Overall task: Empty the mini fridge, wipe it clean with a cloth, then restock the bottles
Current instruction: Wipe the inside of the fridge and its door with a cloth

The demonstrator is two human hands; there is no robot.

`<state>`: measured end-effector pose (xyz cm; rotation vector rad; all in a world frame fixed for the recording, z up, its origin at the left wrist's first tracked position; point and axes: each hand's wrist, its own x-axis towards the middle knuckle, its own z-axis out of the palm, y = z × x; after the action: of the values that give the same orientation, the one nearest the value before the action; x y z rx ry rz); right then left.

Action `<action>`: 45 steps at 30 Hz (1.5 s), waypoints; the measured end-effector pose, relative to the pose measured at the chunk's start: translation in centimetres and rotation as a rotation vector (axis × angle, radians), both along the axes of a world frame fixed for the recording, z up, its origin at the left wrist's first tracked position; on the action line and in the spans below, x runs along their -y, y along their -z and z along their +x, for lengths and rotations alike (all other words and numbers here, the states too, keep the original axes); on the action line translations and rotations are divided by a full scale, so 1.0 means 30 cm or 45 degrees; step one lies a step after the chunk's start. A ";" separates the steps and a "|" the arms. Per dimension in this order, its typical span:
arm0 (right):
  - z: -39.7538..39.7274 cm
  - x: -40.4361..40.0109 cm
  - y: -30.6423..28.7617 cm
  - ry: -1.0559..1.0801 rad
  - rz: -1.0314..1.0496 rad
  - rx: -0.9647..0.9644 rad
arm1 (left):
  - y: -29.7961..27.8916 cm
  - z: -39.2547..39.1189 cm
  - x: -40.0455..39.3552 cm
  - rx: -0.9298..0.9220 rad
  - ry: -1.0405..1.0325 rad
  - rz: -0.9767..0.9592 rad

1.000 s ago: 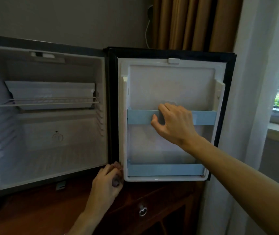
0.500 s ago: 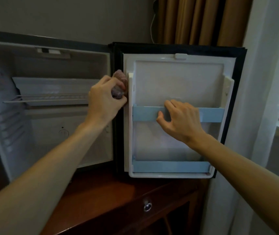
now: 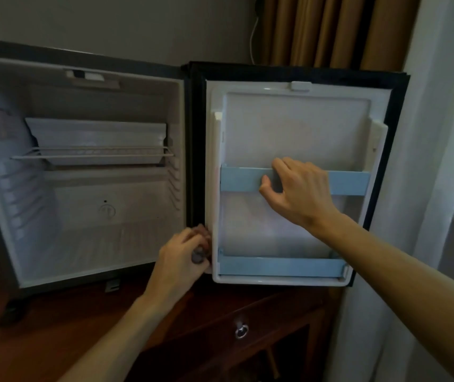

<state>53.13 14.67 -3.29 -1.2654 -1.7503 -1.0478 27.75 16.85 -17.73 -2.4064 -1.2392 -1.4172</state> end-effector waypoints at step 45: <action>0.005 -0.002 0.004 -0.024 0.067 -0.027 | -0.382 0.025 -0.038 0.166 -0.050 0.345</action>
<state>53.27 14.72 -3.40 -1.2207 -1.7044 -1.0592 28.50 18.01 -6.28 -2.1306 -1.0344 -1.6341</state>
